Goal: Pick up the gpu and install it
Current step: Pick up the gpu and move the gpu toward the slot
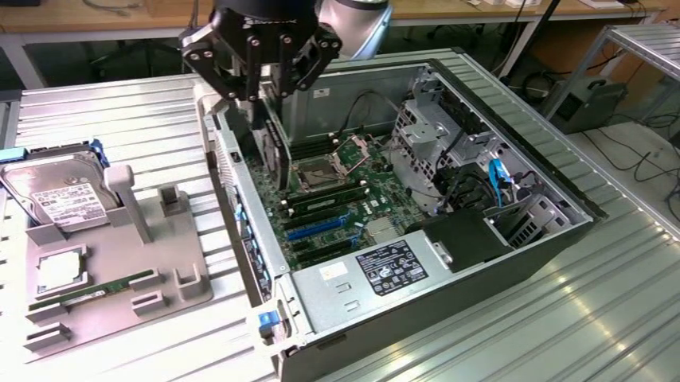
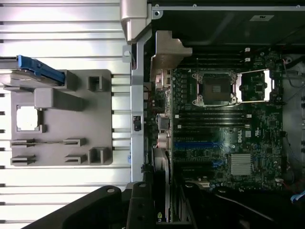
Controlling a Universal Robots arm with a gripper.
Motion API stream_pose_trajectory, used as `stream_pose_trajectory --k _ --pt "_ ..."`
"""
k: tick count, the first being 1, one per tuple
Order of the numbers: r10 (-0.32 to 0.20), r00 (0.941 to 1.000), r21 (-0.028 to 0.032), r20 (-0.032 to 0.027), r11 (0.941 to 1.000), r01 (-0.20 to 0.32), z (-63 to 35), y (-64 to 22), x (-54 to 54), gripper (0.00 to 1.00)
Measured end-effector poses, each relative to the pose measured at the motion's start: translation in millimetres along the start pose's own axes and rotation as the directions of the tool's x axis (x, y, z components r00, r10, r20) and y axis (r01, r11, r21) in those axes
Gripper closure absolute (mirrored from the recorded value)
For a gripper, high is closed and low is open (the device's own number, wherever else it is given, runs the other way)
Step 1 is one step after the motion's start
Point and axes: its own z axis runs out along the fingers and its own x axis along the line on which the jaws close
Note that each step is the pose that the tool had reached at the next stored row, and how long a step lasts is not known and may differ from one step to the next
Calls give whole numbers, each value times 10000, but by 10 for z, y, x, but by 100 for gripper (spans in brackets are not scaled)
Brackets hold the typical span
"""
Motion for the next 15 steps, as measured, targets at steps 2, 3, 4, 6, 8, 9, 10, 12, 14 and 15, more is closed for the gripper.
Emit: stream_pose_trajectory --k 2,3,4,6,8,9,10,12,14,15 --pt "0 10000 1 -4 10000 0 23 -1 -91 74" --pt "0 10000 4 -5 10000 0 37 -1 -136 74" --pt "-2 10000 11 -7 10000 2 55 -2 -191 74" --pt "-3 10000 24 -10 10000 3 87 -2 -282 74" --pt "-7 10000 46 -14 10000 7 128 -4 -391 74" --pt "-7 10000 58 -15 10000 7 151 -5 -449 74" --pt "-9 10000 80 -19 10000 9 187 -7 -538 74" --pt "-12 10000 102 -22 9999 12 223 -9 -627 74" --pt "-20 10000 136 -26 9999 21 276 -12 -755 74" --pt "-22 10000 149 -29 9999 22 301 -13 -814 74"
